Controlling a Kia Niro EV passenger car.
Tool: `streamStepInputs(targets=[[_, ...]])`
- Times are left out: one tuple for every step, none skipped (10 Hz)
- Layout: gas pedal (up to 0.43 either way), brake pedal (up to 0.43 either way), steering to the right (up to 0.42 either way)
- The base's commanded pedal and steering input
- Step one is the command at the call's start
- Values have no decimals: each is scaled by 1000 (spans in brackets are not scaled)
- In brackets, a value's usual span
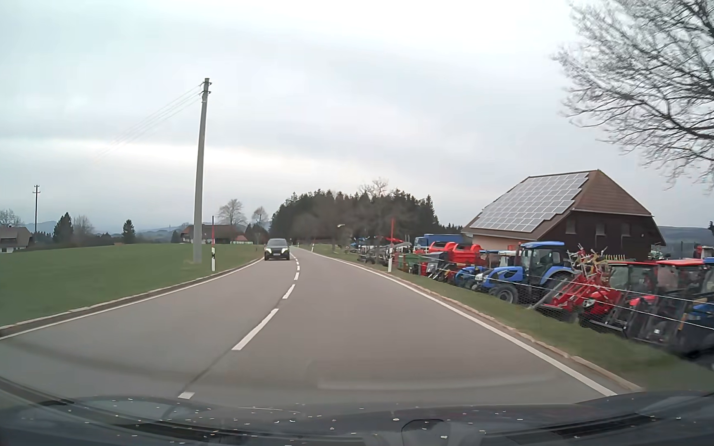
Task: Follow the waypoints while adhering to traffic rules and regulations
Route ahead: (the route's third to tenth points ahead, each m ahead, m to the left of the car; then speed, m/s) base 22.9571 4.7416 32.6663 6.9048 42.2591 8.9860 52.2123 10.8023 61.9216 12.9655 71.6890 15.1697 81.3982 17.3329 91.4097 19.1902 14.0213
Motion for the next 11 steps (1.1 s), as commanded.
streamStepInputs(targets=[[118,0,-38],[130,0,-38],[150,0,-40],[157,0,-42],[169,0,-43],[169,0,-43],[169,0,-43],[169,0,-41],[169,0,-39],[157,0,-35],[138,0,-33]])
